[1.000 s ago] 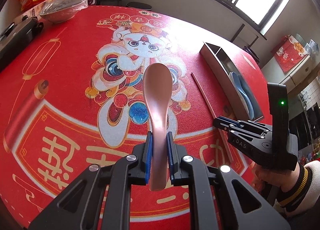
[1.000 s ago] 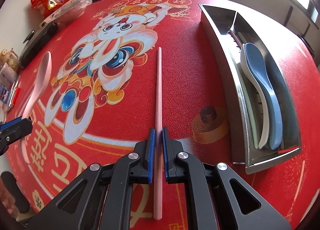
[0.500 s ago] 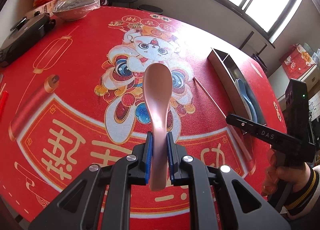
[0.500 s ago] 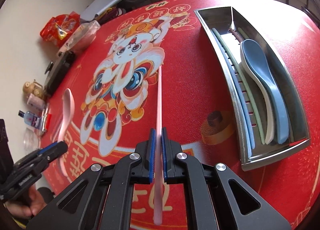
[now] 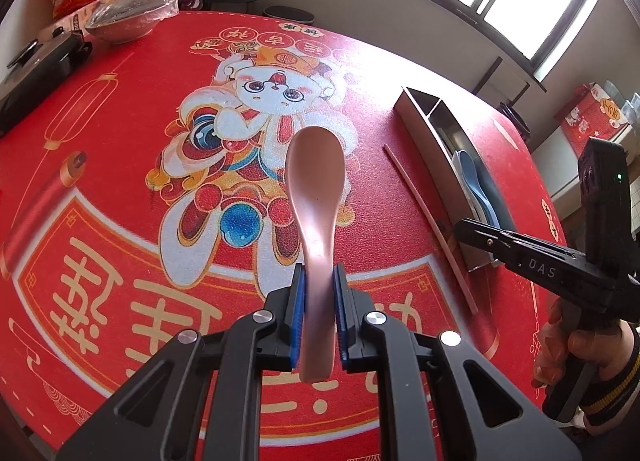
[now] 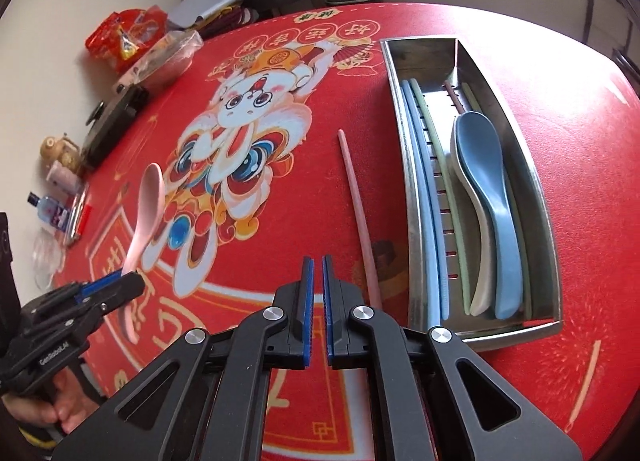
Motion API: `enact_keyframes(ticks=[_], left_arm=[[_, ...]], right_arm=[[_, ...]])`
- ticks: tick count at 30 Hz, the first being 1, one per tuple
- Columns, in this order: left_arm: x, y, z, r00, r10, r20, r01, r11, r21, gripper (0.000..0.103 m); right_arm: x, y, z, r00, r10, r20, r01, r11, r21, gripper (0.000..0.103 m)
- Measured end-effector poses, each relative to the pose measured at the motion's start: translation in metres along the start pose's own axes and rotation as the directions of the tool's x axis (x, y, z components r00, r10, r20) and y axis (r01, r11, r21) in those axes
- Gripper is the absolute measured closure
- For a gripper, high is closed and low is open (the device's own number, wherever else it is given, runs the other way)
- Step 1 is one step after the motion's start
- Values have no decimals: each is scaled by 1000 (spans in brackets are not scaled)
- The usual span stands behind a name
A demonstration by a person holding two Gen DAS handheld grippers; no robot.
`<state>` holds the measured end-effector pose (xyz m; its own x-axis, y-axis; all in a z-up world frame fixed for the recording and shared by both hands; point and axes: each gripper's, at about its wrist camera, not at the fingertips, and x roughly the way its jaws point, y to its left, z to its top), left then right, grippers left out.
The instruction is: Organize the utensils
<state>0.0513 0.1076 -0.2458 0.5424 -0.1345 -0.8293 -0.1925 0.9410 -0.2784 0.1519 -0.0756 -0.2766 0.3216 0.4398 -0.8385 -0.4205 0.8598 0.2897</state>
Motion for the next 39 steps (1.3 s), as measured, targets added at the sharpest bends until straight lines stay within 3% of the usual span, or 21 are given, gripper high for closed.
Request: enact_keyframes(ticks=[6, 7, 8, 9, 15, 25, 33, 39], left_arm=[[-1, 8, -4, 1000, -5, 5, 5, 1000, -23, 90], [-1, 11, -3, 1000, -6, 7, 6, 1000, -28, 90], [-2, 13, -3, 1000, -8, 9, 8, 999, -34, 90], [-2, 16, -3, 1000, -9, 10, 10, 999, -39, 90], [-2, 32, -1, 1000, -25, 10, 25, 998, -52, 90], [-7, 51, 1, 999, -40, 11, 40, 998, -44, 90], [-15, 65, 1, 999, -37, 19, 38, 998, -58, 90], [-16, 61, 0, 999, -45, 13, 46, 998, -39, 90]], right_arm=[[14, 0, 9, 995, -97, -24, 96, 994, -44, 95], [16, -1, 10, 993, -112, -27, 110, 993, -44, 83], [18, -1, 11, 991, -129, -24, 128, 991, -46, 60], [18, 0, 13, 990, -141, -12, 140, 989, -48, 56], [27, 10, 20, 977, -211, -2, 210, 975, -76, 56], [56, 18, 30, 952, -296, -83, 291, 954, -69, 58], [59, 28, 14, 976, -155, -156, 161, 986, 31, 74], [56, 39, 6, 968, -197, -153, 191, 980, -58, 76]])
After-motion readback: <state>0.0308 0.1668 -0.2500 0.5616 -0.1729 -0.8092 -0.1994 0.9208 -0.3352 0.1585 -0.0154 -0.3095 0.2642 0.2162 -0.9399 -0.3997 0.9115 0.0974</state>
